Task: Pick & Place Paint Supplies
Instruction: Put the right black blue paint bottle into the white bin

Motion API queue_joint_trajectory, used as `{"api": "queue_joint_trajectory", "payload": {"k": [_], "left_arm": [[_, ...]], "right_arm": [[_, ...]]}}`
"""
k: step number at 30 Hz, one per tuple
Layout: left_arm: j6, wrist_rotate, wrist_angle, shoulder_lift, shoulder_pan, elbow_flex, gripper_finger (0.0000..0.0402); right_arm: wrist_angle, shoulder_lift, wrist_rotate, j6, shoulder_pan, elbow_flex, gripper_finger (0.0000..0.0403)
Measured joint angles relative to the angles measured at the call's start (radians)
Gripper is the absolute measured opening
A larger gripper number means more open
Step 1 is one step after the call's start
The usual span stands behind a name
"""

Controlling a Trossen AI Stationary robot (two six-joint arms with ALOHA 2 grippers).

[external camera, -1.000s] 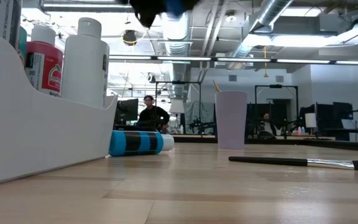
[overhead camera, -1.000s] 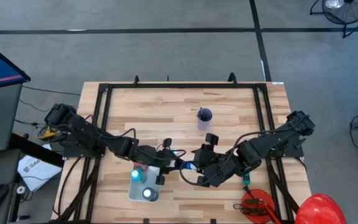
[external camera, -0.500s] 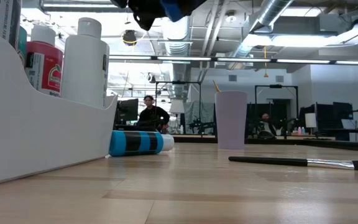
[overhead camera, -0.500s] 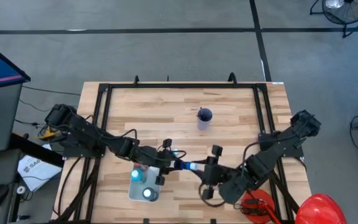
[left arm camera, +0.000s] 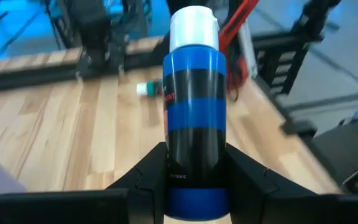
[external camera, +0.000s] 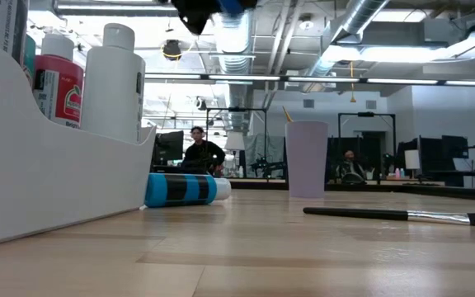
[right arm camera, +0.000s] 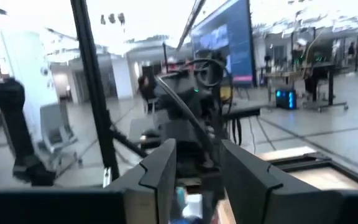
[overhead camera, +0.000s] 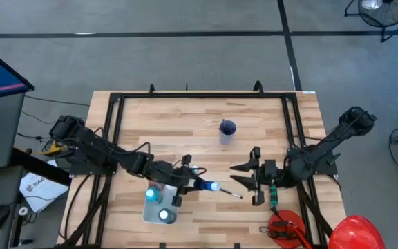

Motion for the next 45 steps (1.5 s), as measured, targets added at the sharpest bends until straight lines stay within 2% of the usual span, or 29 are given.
{"api": "queue_joint_trajectory", "payload": {"k": [3,6,11,18,31,36,41,45], "left_arm": [[0.000,0.023,0.070,-0.009,-0.003,0.002,0.0106],[-0.007,0.025,0.155,-0.010,-0.014,0.002,0.0106],[-0.035,-0.062,0.238,-0.010,-0.023,0.002,0.0106],[-0.046,-0.097,0.279,-0.010,-0.020,0.001,0.0106],[-0.007,-0.095,0.268,-0.010,-0.021,0.001,0.0106],[-0.007,-0.094,0.263,-0.010,-0.021,0.001,0.0107],[-0.007,-0.094,0.261,-0.010,-0.026,0.001,0.0107],[-0.004,-0.094,0.263,-0.010,-0.026,0.000,0.0107]], "right_arm": [[0.095,0.018,-0.002,-0.002,-0.022,-0.053,0.0120],[0.107,0.057,-0.002,0.025,-0.029,-0.051,0.0123],[0.105,0.125,-0.006,0.022,-0.007,-0.001,0.0120],[0.089,0.153,-0.007,0.022,0.042,0.050,0.0119],[-0.078,0.152,-0.003,0.025,0.038,0.050,0.0125],[-0.077,0.152,0.009,0.020,0.038,0.050,0.0172],[-0.088,0.152,0.120,0.033,0.031,0.049,0.0248],[-0.070,0.152,0.120,0.048,0.001,0.049,0.0282]]}}
